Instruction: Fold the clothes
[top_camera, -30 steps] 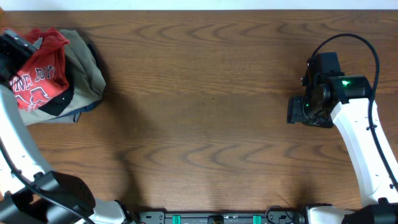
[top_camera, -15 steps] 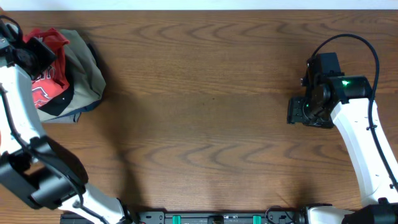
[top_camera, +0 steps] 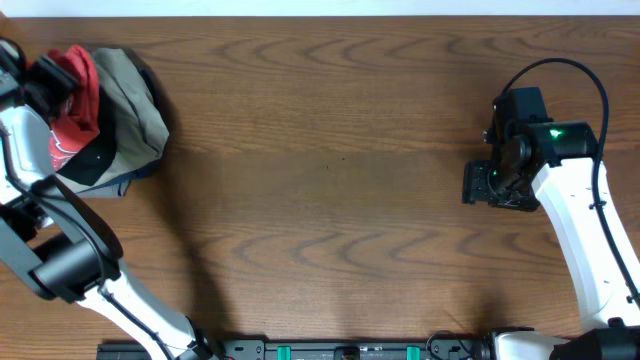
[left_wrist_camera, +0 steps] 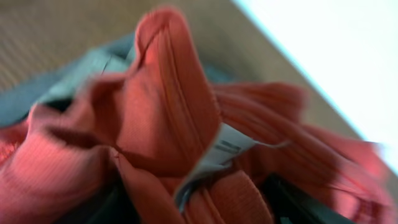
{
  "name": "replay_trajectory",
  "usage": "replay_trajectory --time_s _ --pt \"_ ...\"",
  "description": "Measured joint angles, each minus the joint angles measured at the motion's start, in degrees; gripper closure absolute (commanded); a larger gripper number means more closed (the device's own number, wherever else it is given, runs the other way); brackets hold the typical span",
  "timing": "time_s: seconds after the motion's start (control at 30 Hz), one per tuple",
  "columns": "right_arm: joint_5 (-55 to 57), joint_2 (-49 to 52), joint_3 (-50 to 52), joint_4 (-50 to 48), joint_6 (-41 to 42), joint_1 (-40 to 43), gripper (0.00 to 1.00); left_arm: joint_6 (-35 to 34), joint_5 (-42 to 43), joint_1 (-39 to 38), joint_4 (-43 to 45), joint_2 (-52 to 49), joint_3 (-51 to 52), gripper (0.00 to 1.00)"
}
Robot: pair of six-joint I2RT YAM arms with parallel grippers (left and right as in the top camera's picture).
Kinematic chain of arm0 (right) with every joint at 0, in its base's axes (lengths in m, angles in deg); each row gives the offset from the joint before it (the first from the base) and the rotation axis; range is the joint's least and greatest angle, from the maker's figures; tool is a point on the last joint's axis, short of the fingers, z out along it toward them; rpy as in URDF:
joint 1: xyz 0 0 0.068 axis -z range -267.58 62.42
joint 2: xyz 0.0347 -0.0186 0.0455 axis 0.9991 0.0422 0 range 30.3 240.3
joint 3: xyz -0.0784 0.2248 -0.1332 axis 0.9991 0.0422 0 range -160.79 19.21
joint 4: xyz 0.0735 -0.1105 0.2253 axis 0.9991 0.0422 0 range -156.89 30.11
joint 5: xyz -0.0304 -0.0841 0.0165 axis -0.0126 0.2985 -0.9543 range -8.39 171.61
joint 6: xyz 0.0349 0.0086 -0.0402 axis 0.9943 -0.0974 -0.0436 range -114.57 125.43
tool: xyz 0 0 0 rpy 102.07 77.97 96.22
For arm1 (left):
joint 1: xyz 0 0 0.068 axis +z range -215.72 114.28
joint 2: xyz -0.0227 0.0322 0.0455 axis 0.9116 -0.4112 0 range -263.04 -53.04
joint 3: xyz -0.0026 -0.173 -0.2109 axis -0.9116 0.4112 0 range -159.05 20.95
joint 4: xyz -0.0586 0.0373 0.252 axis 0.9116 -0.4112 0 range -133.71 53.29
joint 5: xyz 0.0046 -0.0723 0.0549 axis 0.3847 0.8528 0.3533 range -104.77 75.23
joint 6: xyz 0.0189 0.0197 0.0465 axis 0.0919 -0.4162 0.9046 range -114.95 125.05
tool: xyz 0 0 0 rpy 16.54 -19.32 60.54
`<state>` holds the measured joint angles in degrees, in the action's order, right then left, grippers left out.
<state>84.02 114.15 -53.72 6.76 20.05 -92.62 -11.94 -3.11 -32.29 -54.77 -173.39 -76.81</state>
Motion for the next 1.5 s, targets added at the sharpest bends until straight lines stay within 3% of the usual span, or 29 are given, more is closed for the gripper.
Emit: replay_trajectory --time_s 0.17,0.27,0.43,0.53,0.7,0.87,1.03,1.27,1.5 --pt "0.0 0.0 0.0 -0.8 0.0 0.0 0.33 -0.8 0.3 0.3 -3.0 -2.3 -0.5 0.2" --pt "0.0 0.0 0.0 -1.1 0.0 0.0 0.34 0.3 2.1 0.3 -3.8 -2.3 -1.0 0.02" --pt "0.5 0.0 0.0 -1.0 0.0 0.1 0.21 1.7 6.2 0.3 -5.1 -1.5 -1.4 0.02" --pt "0.4 0.0 0.0 -1.6 0.0 1.1 0.01 2.0 7.3 0.0 -7.5 1.1 -1.4 0.02" --pt "-2.4 0.0 0.0 -6.4 -1.1 4.7 0.01 2.5 7.4 -3.7 -11.4 11.8 -1.3 0.02" --pt "-8.0 0.0 0.0 -13.5 -3.0 7.9 0.01 5.0 5.1 -13.1 -20.2 21.9 -3.3 0.02" --pt "-11.1 0.0 0.0 -14.7 -4.5 12.5 0.01 6.8 1.6 -23.3 -39.4 22.3 -3.7 0.02" --pt "-12.0 0.0 0.0 -5.6 -6.8 18.5 0.01 6.9 -5.1 -27.5 -62.9 20.5 -2.5 0.02" --pt "-12.3 -5.7 4.1 -5.8 -7.6 20.7 0.01 6.4 -7.2 -27.5 -62.2 31.0 7.2 0.02"
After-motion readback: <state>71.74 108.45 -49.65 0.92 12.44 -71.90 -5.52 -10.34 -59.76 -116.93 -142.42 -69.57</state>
